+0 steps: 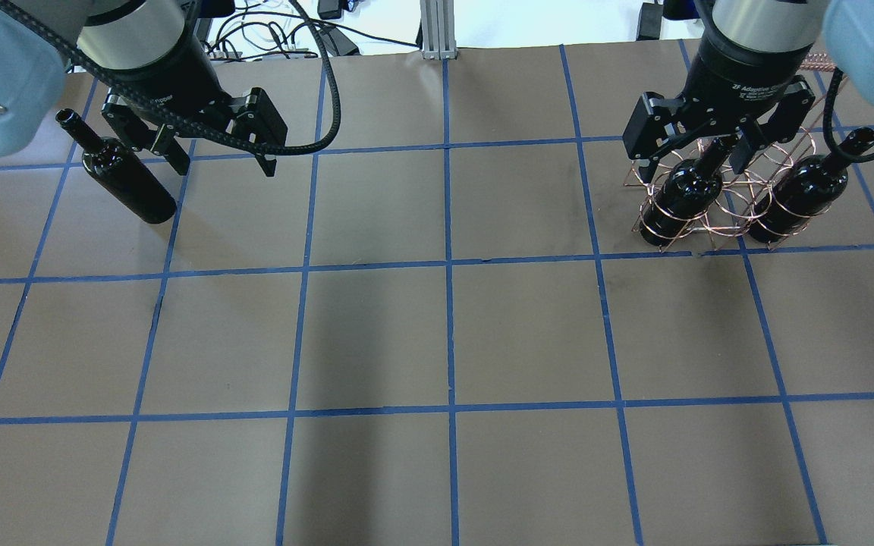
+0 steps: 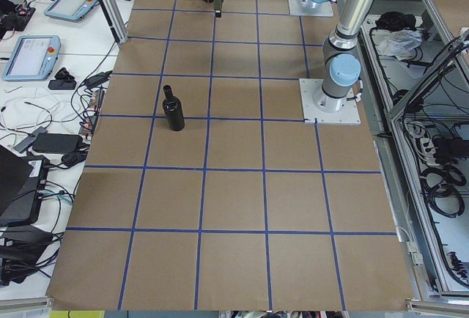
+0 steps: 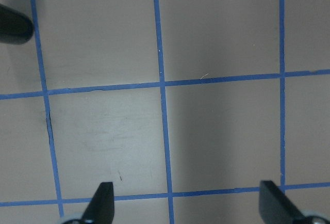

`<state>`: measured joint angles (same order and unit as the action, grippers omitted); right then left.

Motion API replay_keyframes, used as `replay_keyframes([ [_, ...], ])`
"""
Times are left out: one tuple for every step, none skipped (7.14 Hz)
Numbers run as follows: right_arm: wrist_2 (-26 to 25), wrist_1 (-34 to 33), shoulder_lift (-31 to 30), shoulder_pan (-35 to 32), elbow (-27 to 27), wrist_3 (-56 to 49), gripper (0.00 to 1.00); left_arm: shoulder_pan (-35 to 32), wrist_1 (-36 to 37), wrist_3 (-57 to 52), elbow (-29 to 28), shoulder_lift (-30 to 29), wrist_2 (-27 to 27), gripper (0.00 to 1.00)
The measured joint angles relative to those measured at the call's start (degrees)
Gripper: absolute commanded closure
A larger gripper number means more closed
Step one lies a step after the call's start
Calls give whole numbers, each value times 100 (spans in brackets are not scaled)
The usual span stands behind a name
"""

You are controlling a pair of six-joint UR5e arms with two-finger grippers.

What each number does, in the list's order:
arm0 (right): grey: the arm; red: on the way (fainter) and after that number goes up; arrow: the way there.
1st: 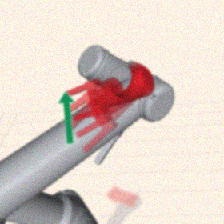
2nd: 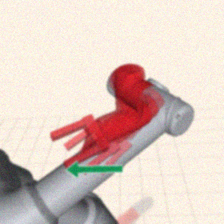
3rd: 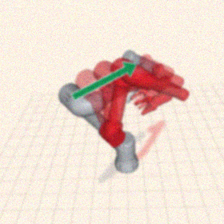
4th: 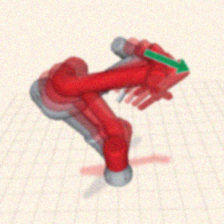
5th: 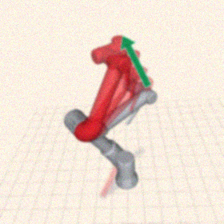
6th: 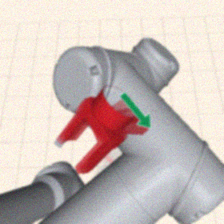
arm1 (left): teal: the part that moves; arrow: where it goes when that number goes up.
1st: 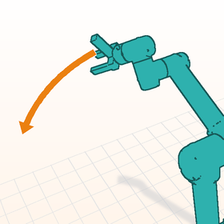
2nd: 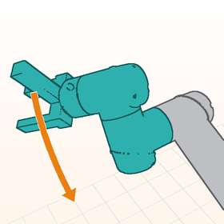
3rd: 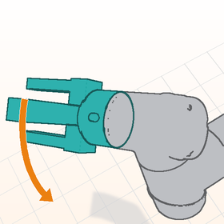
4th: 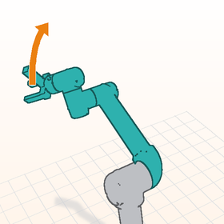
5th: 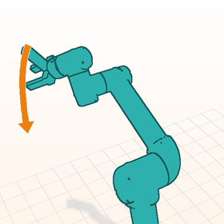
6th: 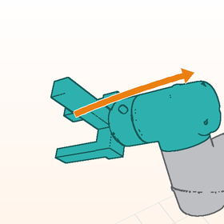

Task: Place wine into wine basket
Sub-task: 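Lower the left gripper onto the neck of the lying wine bottle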

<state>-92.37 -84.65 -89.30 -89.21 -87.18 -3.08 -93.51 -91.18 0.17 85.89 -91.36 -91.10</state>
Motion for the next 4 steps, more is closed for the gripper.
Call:
replay_keyframes([
  [0,3,0,0,0,0,0,0,-1,-17,18,12,-3,0],
  [0,5,0,0,-1,1,0,5,-4,-72,35,21,-14,0],
  [0,5,0,0,-1,1,0,17,70,-178,55,27,-34,0],
  [0,6,0,0,0,1,0,58,186,-303,69,52,-65,0],
])
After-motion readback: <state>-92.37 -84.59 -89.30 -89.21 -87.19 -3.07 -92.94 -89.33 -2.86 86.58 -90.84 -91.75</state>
